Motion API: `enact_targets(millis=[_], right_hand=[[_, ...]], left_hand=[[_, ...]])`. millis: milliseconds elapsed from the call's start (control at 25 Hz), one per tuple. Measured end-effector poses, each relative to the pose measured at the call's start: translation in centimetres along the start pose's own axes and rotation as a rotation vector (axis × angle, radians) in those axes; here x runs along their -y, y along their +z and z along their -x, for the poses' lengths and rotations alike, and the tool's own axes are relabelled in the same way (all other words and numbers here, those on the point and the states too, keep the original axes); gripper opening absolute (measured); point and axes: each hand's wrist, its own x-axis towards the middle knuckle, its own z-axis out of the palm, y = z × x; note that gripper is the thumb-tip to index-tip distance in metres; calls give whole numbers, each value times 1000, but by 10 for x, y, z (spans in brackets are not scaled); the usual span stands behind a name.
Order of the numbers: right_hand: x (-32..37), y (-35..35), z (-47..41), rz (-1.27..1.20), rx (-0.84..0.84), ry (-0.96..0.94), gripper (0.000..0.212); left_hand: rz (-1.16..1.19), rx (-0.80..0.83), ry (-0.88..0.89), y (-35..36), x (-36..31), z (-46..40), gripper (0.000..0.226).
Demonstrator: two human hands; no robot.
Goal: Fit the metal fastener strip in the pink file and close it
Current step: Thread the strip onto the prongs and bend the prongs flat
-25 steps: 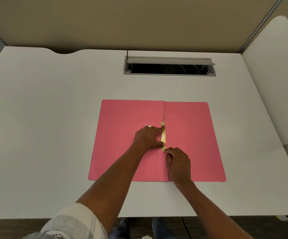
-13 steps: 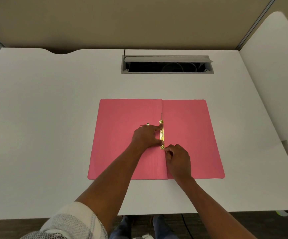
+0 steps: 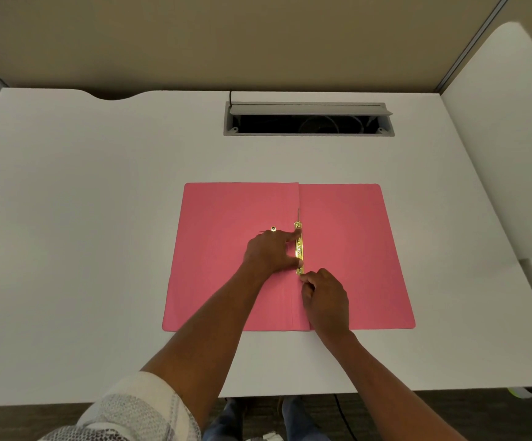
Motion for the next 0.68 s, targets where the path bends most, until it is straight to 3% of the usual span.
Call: enact_targets(millis=[680], right_hand=[[-7, 3, 8, -59, -57, -15, 23]], left_hand=[[12, -16, 33, -1, 2, 10, 81]])
